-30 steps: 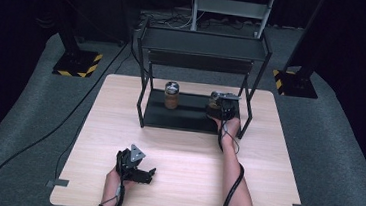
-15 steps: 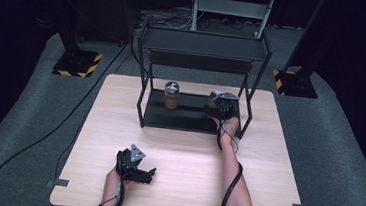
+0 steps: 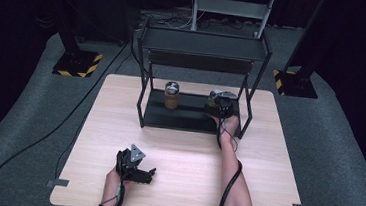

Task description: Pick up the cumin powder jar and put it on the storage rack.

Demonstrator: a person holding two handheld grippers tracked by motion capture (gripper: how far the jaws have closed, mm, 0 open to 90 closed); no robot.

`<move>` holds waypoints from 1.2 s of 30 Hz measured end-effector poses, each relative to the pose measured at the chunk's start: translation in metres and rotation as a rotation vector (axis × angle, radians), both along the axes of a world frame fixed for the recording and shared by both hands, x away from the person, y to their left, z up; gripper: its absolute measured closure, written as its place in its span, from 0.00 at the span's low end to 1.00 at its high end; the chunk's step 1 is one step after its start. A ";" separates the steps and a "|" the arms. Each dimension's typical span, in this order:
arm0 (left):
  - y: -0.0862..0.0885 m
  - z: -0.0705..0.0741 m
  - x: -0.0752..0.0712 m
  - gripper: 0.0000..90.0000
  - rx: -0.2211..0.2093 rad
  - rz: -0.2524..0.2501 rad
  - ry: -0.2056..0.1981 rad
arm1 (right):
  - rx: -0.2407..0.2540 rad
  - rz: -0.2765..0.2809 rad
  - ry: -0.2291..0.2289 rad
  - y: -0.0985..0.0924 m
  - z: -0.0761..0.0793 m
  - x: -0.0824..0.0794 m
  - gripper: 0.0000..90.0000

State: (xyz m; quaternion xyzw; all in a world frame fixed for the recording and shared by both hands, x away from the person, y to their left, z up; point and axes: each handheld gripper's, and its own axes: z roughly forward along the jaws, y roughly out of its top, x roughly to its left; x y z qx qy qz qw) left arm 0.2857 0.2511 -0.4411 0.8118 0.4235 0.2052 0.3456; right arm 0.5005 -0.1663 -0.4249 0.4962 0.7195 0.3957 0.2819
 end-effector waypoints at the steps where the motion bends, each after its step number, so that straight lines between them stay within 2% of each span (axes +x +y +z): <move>1: 0.000 0.000 0.000 0.01 0.001 0.000 -0.001 | 0.001 0.000 0.001 0.000 0.000 0.001 0.33; 25: 0.000 0.000 0.000 0.01 0.001 -0.002 -0.002 | -0.003 -0.007 0.014 0.003 0.003 0.006 0.32; 26: 0.000 0.000 0.000 0.01 0.001 -0.002 -0.001 | 0.000 -0.005 0.024 0.002 0.004 0.007 0.29; 28: 0.000 0.000 0.000 0.01 0.001 -0.002 -0.002 | 0.024 0.009 0.071 -0.002 0.008 0.012 0.17; 30: 0.000 0.000 0.000 0.01 0.001 -0.003 -0.002 | 0.017 0.016 0.095 -0.001 0.012 0.011 0.09; 34: 0.000 0.000 0.000 0.01 0.001 -0.002 -0.001 | 0.007 0.032 0.087 -0.002 0.018 -0.009 0.01; 36: 0.000 0.000 0.000 0.01 0.001 -0.002 -0.001 | -0.010 0.018 0.093 0.000 0.023 -0.021 0.01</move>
